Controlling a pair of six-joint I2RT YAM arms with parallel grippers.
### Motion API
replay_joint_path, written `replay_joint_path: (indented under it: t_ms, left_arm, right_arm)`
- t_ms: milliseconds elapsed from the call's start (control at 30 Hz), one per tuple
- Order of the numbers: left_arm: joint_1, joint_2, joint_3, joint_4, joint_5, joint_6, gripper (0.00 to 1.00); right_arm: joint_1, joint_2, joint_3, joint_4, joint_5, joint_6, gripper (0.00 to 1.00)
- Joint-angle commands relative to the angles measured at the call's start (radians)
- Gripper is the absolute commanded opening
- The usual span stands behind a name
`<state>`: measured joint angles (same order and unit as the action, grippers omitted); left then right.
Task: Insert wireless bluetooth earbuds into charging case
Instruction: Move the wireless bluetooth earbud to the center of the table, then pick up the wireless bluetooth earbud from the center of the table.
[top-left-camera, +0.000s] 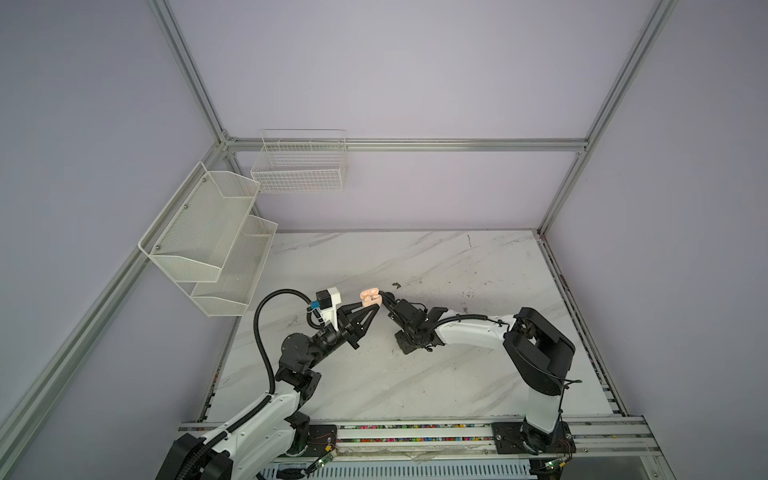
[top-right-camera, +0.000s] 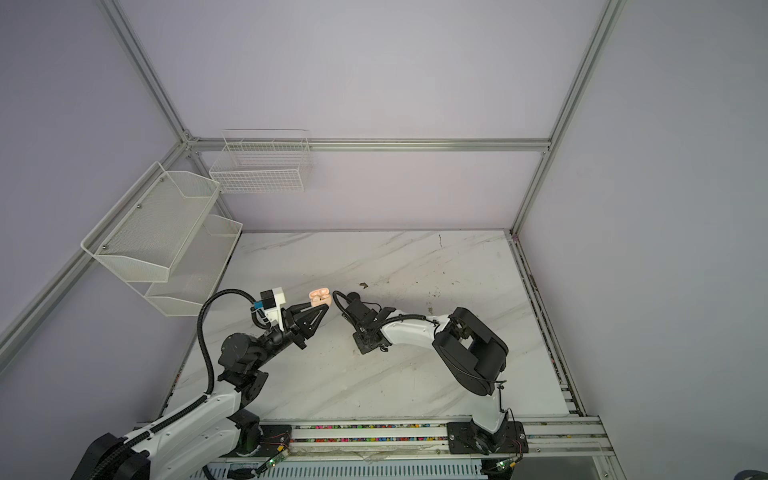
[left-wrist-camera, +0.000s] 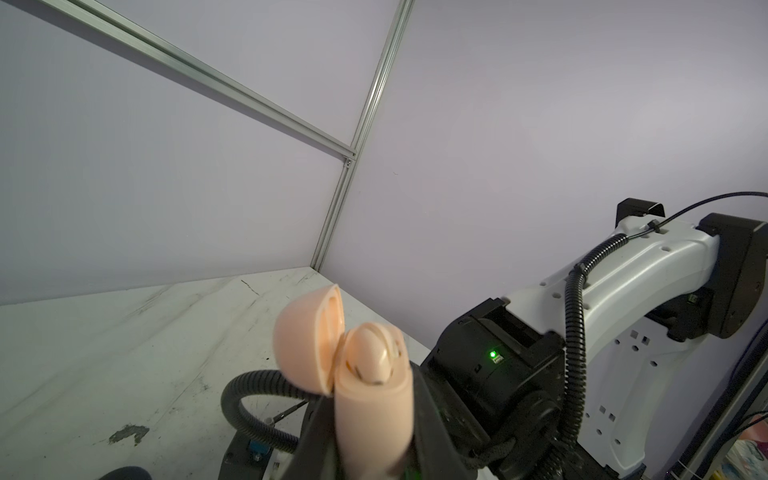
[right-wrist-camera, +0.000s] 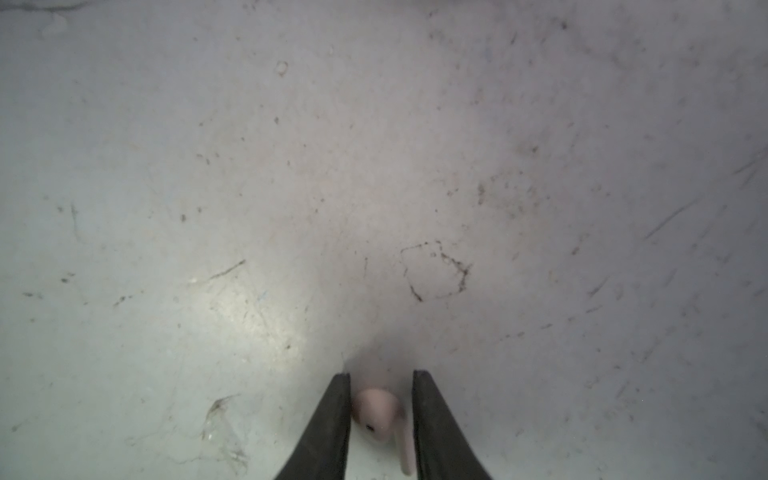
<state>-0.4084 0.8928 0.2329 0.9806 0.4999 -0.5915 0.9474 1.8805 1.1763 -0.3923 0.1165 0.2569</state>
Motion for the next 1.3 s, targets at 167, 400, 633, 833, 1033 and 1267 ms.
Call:
replay_joint_path:
  t_ms: [167,400,633,833,1033,1267]
  left_arm:
    - [-0.006,-0.009,0.005,0.02,-0.011,-0.005,0.0]
    - [-0.006,-0.005,0.005,0.02,-0.012,-0.006,0.0]
    - [-0.006,-0.001,0.005,0.021,-0.015,-0.004,0.0]
    - [-0.006,0.005,0.006,0.021,-0.015,-0.006,0.0]
    - [-0.006,0.011,0.008,0.023,-0.014,-0.009,0.0]
    - [-0.006,0.01,0.01,0.023,-0.014,-0.01,0.0]
  right_arm:
    - [-0.002,-0.004,-0.015,-0.044,0.01,0.028,0.24]
    - [-0.002,-0.03,-0.023,-0.063,0.009,0.053,0.21]
    - [-0.004,-0.036,-0.023,-0.06,0.008,0.059,0.19]
    - [-0.018,-0.063,-0.045,-0.041,-0.017,0.057,0.19]
    - [-0.038,-0.095,-0.06,-0.027,-0.076,0.066,0.25]
    - [-0.044,-0.088,-0.056,-0.049,-0.09,0.082,0.3]
